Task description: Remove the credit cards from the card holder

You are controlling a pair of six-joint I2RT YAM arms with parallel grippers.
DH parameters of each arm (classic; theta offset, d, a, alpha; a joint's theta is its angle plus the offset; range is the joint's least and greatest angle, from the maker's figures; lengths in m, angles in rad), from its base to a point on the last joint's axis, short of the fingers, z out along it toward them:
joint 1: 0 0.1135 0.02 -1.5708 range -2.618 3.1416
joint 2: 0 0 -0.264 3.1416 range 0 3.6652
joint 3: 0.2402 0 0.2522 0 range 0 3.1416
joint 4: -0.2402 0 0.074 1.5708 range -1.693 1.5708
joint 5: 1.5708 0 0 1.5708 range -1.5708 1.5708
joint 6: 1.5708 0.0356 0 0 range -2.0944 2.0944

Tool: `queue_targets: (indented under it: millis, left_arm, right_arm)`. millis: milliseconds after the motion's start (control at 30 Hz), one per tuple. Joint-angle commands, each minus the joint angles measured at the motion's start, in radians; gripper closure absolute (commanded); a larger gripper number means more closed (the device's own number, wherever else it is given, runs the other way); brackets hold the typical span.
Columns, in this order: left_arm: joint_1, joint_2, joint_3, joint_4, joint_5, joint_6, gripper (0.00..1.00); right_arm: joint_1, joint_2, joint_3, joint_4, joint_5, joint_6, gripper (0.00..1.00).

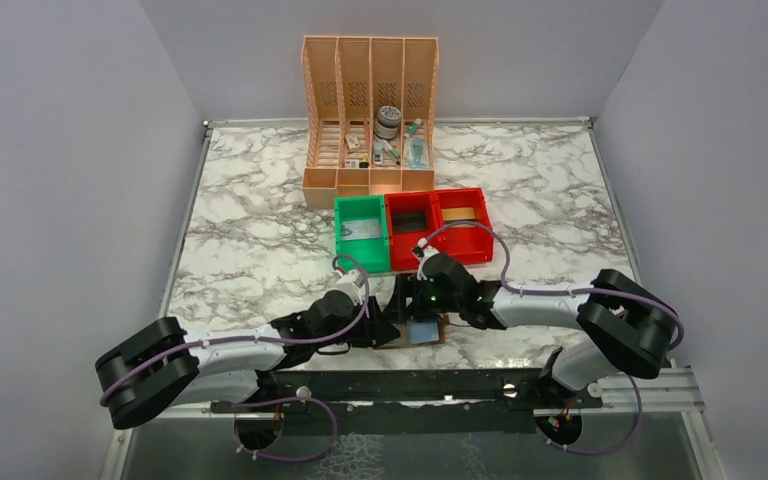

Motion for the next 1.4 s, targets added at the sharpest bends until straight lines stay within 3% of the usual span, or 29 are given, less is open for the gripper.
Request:
queue_targets:
  millis: [0,300,400,633,967,1167,1367]
  left_arm:
    - [-0.001,0.04,0.045,0.077,0.0,0.009,0.53]
    - [-0.002,0.041,0.051,0.107,-0.001,0.013,0.51]
    - [-0.005,0.059,0.066,0.116,0.007,0.019,0.5]
    - [-0.024,0.135,0.121,0.131,0.021,0.037,0.49]
    - [-0.099,0.307,0.247,0.14,0.031,0.077,0.43]
    - [-0.108,0.259,0.212,0.139,0.005,0.071,0.41]
    - [-0.108,0.117,0.11,0.131,-0.054,0.049,0.41]
  right_arm:
    - [0.004,-0.068,0.01,-0.064,-0.029,0.018,0.27]
    - [-0.03,-0.219,0.024,-0.247,0.141,-0.029,0.18]
    - [-0.086,-0.267,0.0,-0.27,0.114,-0.046,0.18]
    - [-0.175,-0.377,-0.05,-0.293,0.043,-0.065,0.25]
    - [-0.185,-0.457,-0.074,-0.326,0.027,-0.062,0.3]
    - [-0.185,-0.468,-0.089,-0.316,0.0,-0.06,0.39]
    - [-0.185,-0.425,-0.081,-0.282,-0.073,-0.09,0.58]
